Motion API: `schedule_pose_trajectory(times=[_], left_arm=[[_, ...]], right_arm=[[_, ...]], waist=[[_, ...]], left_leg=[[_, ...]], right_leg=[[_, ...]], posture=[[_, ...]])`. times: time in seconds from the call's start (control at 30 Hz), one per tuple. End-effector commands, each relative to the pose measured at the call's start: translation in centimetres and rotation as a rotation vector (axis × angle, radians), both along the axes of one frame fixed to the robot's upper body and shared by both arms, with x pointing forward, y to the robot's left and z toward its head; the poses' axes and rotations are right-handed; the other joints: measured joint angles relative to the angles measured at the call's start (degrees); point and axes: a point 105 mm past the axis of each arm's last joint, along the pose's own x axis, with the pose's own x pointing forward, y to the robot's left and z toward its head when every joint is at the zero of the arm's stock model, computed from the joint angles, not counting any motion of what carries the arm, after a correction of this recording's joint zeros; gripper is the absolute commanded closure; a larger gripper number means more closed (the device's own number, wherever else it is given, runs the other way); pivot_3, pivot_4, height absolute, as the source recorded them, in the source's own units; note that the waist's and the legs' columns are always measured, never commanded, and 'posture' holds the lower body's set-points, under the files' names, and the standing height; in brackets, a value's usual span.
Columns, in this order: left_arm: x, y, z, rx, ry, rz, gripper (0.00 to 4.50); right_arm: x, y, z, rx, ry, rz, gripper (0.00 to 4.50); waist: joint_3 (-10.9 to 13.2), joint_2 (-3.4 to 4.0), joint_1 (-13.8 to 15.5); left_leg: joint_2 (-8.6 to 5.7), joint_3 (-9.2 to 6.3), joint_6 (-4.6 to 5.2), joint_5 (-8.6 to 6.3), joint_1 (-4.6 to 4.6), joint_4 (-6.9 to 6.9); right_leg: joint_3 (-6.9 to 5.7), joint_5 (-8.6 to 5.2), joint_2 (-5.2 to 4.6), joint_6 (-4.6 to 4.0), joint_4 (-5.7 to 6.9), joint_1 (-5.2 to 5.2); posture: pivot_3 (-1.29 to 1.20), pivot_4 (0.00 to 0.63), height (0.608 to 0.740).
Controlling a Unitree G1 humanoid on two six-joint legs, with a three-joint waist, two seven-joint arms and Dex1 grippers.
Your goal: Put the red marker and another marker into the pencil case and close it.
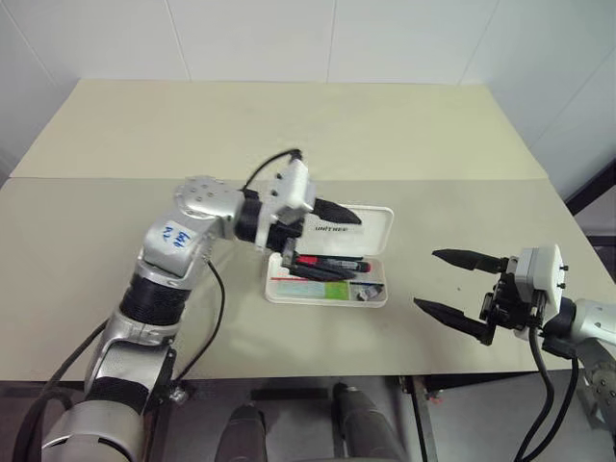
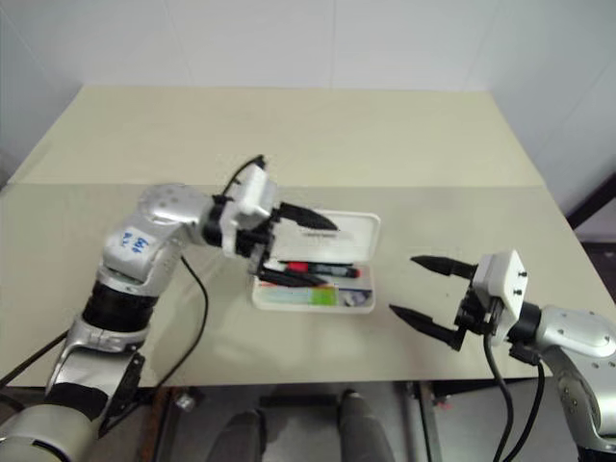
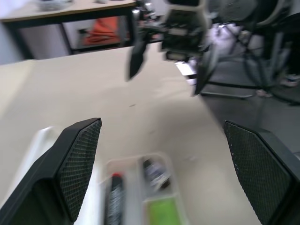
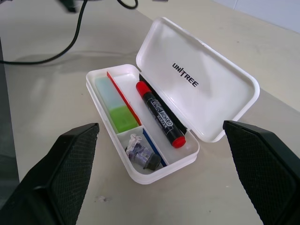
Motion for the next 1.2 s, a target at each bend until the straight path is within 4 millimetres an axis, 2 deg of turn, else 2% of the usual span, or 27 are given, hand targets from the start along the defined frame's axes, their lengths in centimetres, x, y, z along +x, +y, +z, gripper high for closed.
schedule_pose_trajectory(times=[0.03, 0.23, 0.37, 0.5, 0.57, 0.63, 0.7, 0.77, 0.93, 1.03, 1.2], left_arm=[[1.4, 1.4, 2.0, -0.032, -0.094, 0.074, 0.98], [4.0, 3.5, 3.5, -0.058, -0.157, 0.176, 3.09], [6.5, 5.3, 4.4, -0.073, -0.191, 0.292, 4.47], [9.1, 6.9, 4.5, -0.057, -0.219, 0.435, 4.47], [10.8, 8.0, 3.8, -0.013, -0.225, 0.543, 4.47], [11.9, 8.8, 2.4, 0.037, -0.212, 0.616, 4.47], [12.4, 9.4, 0.0, 0.113, -0.175, 0.642, 4.47], [12.0, 9.3, -2.3, 0.158, -0.114, 0.602, 4.47], [10.5, 8.2, -5.7, 0.200, 0.016, 0.456, 4.47], [9.8, 7.3, -6.1, 0.195, 0.050, 0.373, 4.47], [8.7, 5.7, -4.9, 0.145, 0.068, 0.239, 4.47]], right_arm=[[-0.1, 0.1, 0.7, -0.005, -0.027, 0.024, 0.00], [-0.1, 0.2, 1.2, 0.043, -0.041, 0.087, 0.00], [0.2, -0.3, 1.8, 0.071, -0.050, 0.136, 0.00], [0.9, -1.1, 1.7, 0.041, -0.041, 0.151, 0.00], [1.4, -1.3, 1.9, 0.029, -0.044, 0.155, 0.00], [1.8, -1.3, 2.1, 0.026, -0.047, 0.164, 0.00], [2.1, -1.2, 2.1, 0.024, -0.047, 0.177, 0.00], [2.2, -1.2, 2.1, 0.028, -0.044, 0.189, 0.00], [2.6, -1.9, 2.5, 0.124, -0.005, 0.211, 0.00], [2.7, -3.1, 2.2, 0.115, 0.021, 0.250, 0.00], [3.4, -5.2, 2.6, 0.129, 0.021, 0.276, 0.00]], waist=[[0.00, 0.00, 0.00], [0.00, 0.00, 0.00], [0.00, 0.00, -0.02], [0.00, 0.00, -0.02], [0.01, 0.00, -0.09], [0.01, 0.00, -0.11], [0.00, 0.01, -0.10], [0.00, 0.01, -0.06], [0.01, 0.03, 0.05], [0.02, 0.03, 0.18], [0.03, 0.05, -0.02]], left_leg=[[0.00, 0.00, 0.00, 0.00, 0.00, 0.00], [0.00, 0.00, 0.00, 0.00, -0.02, -0.02], [0.00, 0.00, 0.00, 0.00, -0.02, -0.04], [0.00, 0.00, 0.00, 0.00, -0.01, -0.06], [0.00, 0.00, 0.00, 0.00, -0.02, -0.06], [0.00, 0.00, 0.00, 0.00, -0.01, -0.08], [0.00, 0.00, 0.00, 0.00, 0.00, -0.15], [0.00, 0.00, 0.00, 0.00, 0.01, -0.20], [0.00, 0.00, 0.00, -0.01, -0.13, -0.25], [0.00, 0.00, 0.00, -0.01, -0.16, -0.25], [0.00, 0.00, 0.00, -0.01, -0.16, -0.20]], right_leg=[[0.00, 0.00, 0.00, 0.00, 0.00, 0.00], [0.00, 0.00, 0.00, 0.01, 0.00, -0.01], [-0.01, 0.01, 0.00, 0.03, -0.01, 0.00], [-0.01, 0.04, 0.01, 0.07, 0.00, 0.00], [-0.01, 0.09, 0.01, 0.17, 0.00, -0.01], [-0.01, 0.18, 0.01, 0.34, -0.01, -0.01], [-0.02, 0.48, 0.01, 0.91, -0.01, -0.02], [-0.02, 0.47, 0.01, 0.92, -0.02, -0.03], [-0.03, 0.50, 0.01, 0.98, 0.00, -0.12], [-0.07, 0.50, 0.01, 0.99, 0.01, -0.12], [-0.06, 0.53, 0.01, 1.03, 0.04, -0.09]], posture=[[0.00, 0.150, 0.740], [0.00, 0.150, 0.740], [0.00, 0.150, 0.740], [0.00, 0.150, 0.740], [0.00, 0.150, 0.740], [0.00, 0.150, 0.740], [0.00, 0.150, 0.740], [0.00, 0.150, 0.740], [0.00, 0.150, 0.740], [0.00, 0.150, 0.740], [0.00, 0.150, 0.740]])
